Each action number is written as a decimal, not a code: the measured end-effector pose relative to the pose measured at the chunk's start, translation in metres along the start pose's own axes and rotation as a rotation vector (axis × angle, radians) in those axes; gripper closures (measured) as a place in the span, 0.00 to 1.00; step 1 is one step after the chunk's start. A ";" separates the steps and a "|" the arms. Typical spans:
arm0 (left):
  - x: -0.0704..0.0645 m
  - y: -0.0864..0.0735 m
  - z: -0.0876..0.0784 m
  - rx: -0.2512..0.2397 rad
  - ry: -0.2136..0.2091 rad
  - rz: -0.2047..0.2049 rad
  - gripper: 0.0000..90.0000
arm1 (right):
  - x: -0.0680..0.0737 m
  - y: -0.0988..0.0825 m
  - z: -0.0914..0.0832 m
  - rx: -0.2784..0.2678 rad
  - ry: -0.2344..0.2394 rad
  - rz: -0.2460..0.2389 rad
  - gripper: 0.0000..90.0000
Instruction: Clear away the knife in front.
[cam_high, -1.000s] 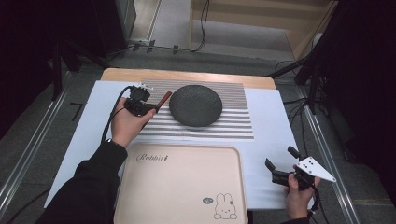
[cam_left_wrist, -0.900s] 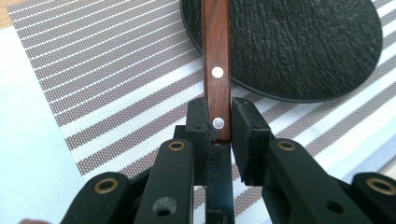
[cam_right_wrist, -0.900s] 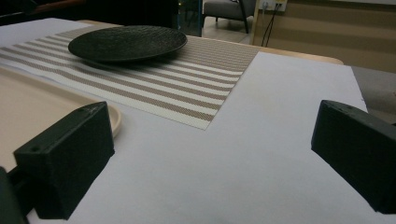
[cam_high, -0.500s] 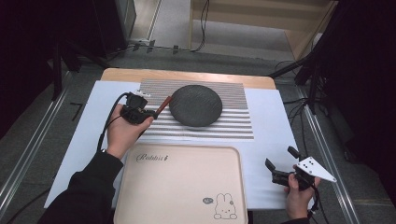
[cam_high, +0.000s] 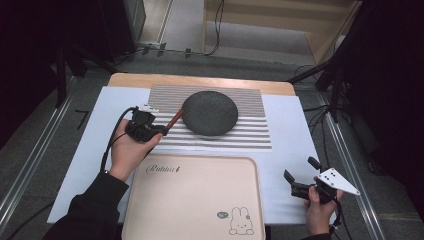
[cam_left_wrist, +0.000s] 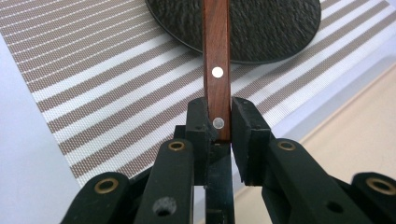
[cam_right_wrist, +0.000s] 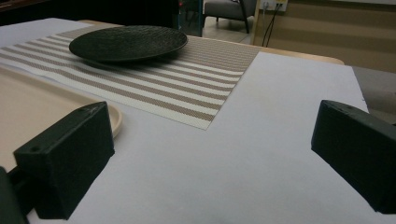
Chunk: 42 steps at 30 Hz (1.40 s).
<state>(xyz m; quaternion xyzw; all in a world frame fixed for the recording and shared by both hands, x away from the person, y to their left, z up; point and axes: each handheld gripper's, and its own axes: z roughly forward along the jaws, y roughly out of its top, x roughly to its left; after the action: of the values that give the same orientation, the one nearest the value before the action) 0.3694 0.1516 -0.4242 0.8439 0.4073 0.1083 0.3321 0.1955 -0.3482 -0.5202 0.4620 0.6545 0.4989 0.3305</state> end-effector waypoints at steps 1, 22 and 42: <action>-0.001 -0.001 -0.001 -0.001 -0.004 -0.001 0.86 | 0.000 0.000 0.000 0.000 0.000 0.000 0.00; -0.028 -0.036 -0.025 -0.043 -0.035 0.023 0.86 | 0.000 0.000 0.000 0.002 -0.001 -0.001 0.00; -0.042 -0.080 -0.045 -0.084 -0.065 -0.032 0.86 | 0.000 0.000 0.000 0.001 0.000 0.001 0.00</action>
<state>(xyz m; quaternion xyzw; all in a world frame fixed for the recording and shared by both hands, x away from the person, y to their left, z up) 0.2726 0.1772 -0.4383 0.8257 0.4045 0.0924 0.3821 0.1954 -0.3479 -0.5202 0.4624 0.6546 0.4987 0.3301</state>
